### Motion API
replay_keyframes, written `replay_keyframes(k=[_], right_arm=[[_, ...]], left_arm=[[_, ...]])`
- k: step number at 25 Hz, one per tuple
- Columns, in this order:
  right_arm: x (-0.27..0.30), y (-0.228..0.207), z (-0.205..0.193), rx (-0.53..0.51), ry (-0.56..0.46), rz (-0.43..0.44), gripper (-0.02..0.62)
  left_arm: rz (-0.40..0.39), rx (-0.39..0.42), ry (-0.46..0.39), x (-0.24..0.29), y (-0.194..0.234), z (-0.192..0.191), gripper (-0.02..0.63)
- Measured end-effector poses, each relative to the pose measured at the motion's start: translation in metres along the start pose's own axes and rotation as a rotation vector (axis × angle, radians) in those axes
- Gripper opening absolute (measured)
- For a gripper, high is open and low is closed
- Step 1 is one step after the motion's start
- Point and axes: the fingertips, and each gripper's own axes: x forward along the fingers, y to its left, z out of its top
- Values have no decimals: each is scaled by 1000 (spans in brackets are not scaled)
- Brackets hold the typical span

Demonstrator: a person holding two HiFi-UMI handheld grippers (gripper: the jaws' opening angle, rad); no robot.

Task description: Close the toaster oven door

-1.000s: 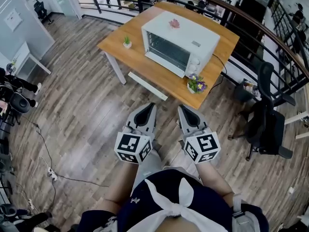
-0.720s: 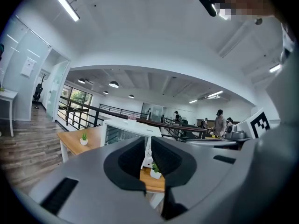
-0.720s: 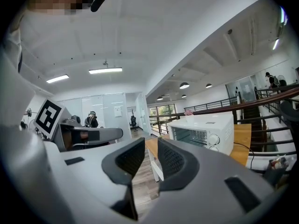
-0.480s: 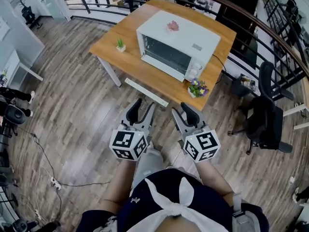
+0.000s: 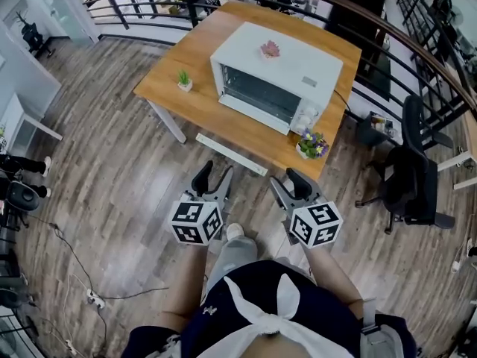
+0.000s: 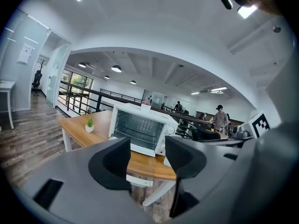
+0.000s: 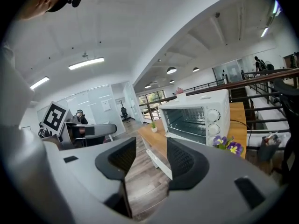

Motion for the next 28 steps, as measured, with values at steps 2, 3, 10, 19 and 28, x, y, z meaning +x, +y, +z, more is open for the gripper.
replay_keyframes(k=[2,3,10,19,28], right_arm=[[8,-6,-7,25,22,-18,213],[13,-8,-11,38,32,-26,217],[40,-19,-35,112,87,-93,227],[59,-39,-86,178,208,-166,270],[74,-55,-102,243,239,-183,275]], left_arm=[[-4,-13,26,4,13,-4,231],[-8,-19,39,5,20,-7,237],[-13,-24,126,20,66,-20,270],[-17,-35,189,38,105,-39,275],[-9,-138,247,65,139,-53,275]])
